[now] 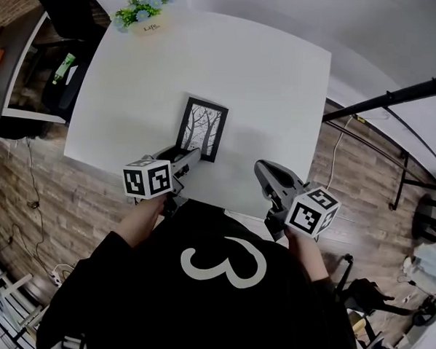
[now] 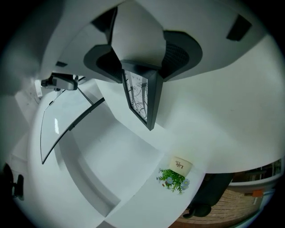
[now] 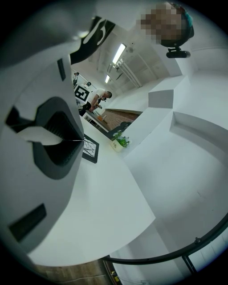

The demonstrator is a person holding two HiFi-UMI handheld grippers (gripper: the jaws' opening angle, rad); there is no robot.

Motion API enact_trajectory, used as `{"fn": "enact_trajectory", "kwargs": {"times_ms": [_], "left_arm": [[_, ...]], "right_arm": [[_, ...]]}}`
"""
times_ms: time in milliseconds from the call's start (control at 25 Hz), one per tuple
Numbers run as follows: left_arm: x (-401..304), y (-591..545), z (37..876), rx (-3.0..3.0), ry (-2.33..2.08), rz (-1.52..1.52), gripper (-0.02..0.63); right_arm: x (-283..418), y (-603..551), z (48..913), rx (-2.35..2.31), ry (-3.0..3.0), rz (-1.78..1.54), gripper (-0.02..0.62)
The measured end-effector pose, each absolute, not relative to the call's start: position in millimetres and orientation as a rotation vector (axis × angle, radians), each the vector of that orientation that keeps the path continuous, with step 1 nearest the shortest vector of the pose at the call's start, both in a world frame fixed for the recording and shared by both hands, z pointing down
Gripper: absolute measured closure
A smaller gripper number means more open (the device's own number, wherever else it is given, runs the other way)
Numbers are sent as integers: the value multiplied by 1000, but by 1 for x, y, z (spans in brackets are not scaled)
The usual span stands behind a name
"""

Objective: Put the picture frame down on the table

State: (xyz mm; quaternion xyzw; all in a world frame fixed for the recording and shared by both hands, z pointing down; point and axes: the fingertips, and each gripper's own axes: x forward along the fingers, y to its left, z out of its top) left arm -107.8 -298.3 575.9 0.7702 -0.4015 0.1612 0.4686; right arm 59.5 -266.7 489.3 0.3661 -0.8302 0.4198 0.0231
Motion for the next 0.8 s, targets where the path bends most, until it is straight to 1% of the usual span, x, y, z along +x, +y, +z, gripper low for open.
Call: {"fn": "enact_trajectory", "kwargs": {"times_ms": [320, 440, 800], "left_arm": [[-109, -297, 576, 1950, -1056, 501, 297], [-112, -295, 571, 1992, -1102, 532, 293], [-119, -283, 543, 2012, -1095, 432, 295]], "right_arm": [[51, -255, 498, 1091, -2555, 1314, 572], [50, -249, 502, 1071, -2557, 1315, 572], [43, -238, 496, 1032, -2570, 1276, 572]]}}
